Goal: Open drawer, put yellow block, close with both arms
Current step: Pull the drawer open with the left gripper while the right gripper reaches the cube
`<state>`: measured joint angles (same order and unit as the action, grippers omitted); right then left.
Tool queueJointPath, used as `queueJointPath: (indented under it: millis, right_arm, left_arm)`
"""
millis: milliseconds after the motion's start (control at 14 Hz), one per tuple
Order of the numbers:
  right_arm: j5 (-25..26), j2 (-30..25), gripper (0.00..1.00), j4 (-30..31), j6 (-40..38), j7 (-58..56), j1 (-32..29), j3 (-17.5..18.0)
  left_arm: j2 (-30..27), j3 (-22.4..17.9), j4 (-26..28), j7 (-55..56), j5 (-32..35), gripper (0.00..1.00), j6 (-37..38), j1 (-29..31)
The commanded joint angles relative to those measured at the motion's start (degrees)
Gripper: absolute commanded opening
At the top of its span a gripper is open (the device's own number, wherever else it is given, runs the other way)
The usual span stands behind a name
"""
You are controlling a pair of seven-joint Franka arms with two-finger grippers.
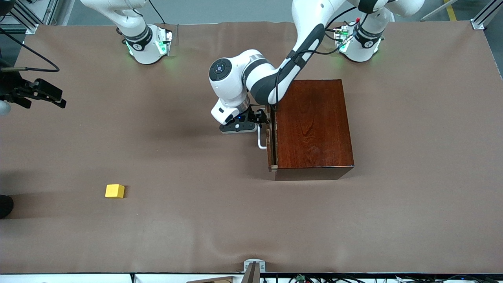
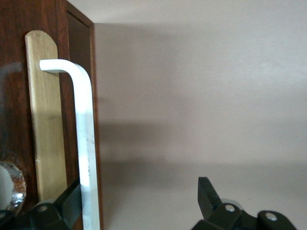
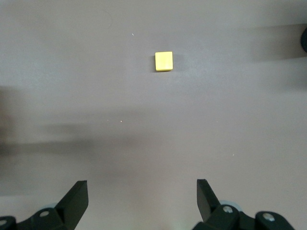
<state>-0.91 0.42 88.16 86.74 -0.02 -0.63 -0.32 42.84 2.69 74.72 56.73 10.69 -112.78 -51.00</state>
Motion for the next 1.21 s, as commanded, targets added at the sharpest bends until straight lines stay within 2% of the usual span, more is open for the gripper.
queueJointPath:
  millis: [0, 357, 571, 786, 1143]
  right_arm:
    - [0.56, 2.82, 1.00, -0.71, -0.17, 0.63, -0.25, 0.23]
    - [0.39, 6.96, 1.00, -1.50, 1.32, 0.81, -0.78, 0.23]
    - [0.39, 9.94, 1.00, -1.50, 5.80, 0.81, -1.04, 0.14]
    - [0.21, 15.64, 1.00, -1.85, 6.77, 0.64, -1.48, 0.14]
    - [0.39, 21.10, 1.00, -2.20, 9.14, 0.54, -0.87, 0.14]
  left_arm:
    - [1.98, 1.00, -2.65, 0.22, -3.47, 1.00, -10.87, -0.77]
    - [1.98, 1.00, -2.92, 0.92, -5.05, 1.00, -12.72, -0.86]
    - [2.07, 1.09, -3.27, 1.80, -6.20, 1.00, -15.35, -0.95]
    - [2.25, 1.09, -3.27, 1.80, -6.64, 1.00, -16.50, -0.95]
    - [2.07, 1.00, -3.18, 1.71, -6.64, 1.00, -16.50, -0.95]
